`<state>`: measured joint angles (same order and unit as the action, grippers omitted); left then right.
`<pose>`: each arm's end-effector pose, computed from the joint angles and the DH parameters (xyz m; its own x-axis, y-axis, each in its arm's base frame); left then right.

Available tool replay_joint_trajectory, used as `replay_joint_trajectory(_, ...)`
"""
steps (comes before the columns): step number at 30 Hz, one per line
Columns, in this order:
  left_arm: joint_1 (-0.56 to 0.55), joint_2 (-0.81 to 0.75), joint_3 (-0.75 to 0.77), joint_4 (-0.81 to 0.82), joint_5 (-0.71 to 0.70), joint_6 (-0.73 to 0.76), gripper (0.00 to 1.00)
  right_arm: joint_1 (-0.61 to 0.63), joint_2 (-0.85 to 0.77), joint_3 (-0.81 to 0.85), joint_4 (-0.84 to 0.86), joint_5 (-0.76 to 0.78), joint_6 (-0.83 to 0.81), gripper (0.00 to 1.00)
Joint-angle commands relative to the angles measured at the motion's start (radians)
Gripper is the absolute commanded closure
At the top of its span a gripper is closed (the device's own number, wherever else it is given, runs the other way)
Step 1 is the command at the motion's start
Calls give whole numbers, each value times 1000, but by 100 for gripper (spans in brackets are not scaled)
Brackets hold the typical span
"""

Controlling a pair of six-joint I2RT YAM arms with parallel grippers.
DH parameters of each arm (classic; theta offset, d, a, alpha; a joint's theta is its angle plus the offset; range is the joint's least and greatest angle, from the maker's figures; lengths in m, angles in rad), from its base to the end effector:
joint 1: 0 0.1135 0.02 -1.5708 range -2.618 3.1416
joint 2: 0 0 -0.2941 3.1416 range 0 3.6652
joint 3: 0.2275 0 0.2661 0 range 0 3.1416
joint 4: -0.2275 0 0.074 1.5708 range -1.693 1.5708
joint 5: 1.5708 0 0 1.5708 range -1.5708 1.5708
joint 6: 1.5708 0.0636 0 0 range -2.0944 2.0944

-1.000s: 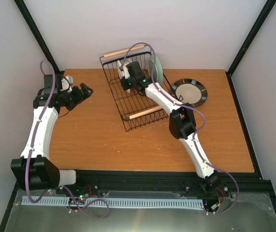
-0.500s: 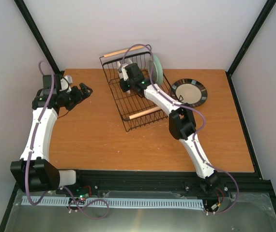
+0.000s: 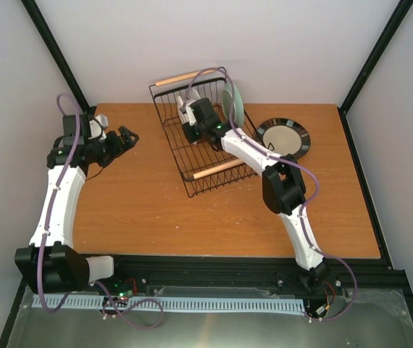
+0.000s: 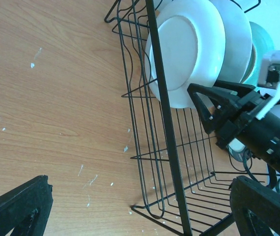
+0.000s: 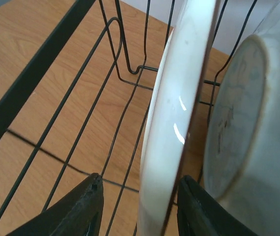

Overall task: Load the plates into the dish rack
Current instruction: Insert the plate into the dish rack.

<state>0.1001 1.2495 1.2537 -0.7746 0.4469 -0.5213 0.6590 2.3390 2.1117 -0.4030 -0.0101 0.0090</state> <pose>0.2817 0.0007 0.3622 -0.7097 -0.5226 -0.4724 -0.1556 0.7703 -0.6184 0.4752 0.3689 0.2440 -0.4715 -0.3538 -0.8078 -0.6145 0.7888 0.0132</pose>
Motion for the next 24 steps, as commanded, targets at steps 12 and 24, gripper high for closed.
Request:
replay_joint_trajectory(12,7,-57,-39,43,47,-7,0,18,-194,-161,106,12,2,53)
replay_joint_trajectory(24,7,-41,-7,39,-5,-25,0,6,-434,-329,158,88,77,47)
